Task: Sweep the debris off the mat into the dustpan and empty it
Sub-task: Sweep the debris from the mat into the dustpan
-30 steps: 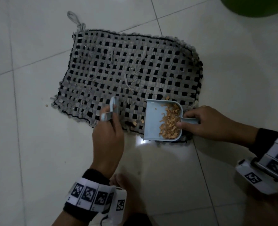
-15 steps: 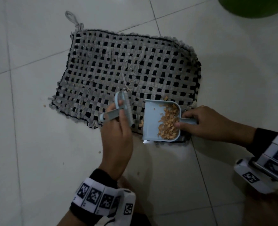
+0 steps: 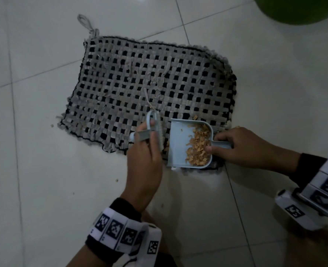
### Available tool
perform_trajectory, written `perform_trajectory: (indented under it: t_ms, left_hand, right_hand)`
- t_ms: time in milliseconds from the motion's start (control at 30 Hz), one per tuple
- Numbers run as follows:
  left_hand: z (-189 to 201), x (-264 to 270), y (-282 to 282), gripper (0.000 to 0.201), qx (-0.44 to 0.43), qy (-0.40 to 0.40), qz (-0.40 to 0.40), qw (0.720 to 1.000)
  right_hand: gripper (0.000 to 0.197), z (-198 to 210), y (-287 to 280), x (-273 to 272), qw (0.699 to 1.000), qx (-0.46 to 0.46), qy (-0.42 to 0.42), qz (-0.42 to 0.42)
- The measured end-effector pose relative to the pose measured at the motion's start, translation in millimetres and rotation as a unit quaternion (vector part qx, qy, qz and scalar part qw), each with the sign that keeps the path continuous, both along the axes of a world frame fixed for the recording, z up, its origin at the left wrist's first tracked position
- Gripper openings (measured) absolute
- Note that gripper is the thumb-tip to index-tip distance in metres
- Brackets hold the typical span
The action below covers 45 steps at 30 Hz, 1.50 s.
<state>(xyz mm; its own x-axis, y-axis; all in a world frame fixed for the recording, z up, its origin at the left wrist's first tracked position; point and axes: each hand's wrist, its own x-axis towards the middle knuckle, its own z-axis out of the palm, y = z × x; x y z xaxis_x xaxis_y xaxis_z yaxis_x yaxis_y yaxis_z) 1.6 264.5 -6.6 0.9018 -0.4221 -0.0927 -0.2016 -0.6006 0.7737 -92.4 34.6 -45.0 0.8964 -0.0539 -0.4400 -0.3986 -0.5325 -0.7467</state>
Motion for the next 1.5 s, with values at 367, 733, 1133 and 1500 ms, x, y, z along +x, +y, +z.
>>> perform_trajectory:
  t_ms: [367,733,1133,1500]
  left_hand:
    - [4,-3,-5,0.021,-0.022,0.035,-0.046,0.998]
    - [5,-8,15,0.027,0.179,-0.061,-0.080,0.979]
    - [27,13,11,0.021,0.048,-0.054,-0.020,0.997]
    - [27,20,12,0.040,0.107,-0.042,-0.053,0.992]
  right_hand:
    - [0.029,6,-2,-10,1.000,-0.019,0.014,0.000]
    - [0.026,9,2,-18,0.999,-0.039,0.025,-0.023]
    - [0.028,10,4,-19,0.999,-0.028,0.025,-0.034]
    - [0.028,11,4,-20,0.999,-0.024,0.025,-0.035]
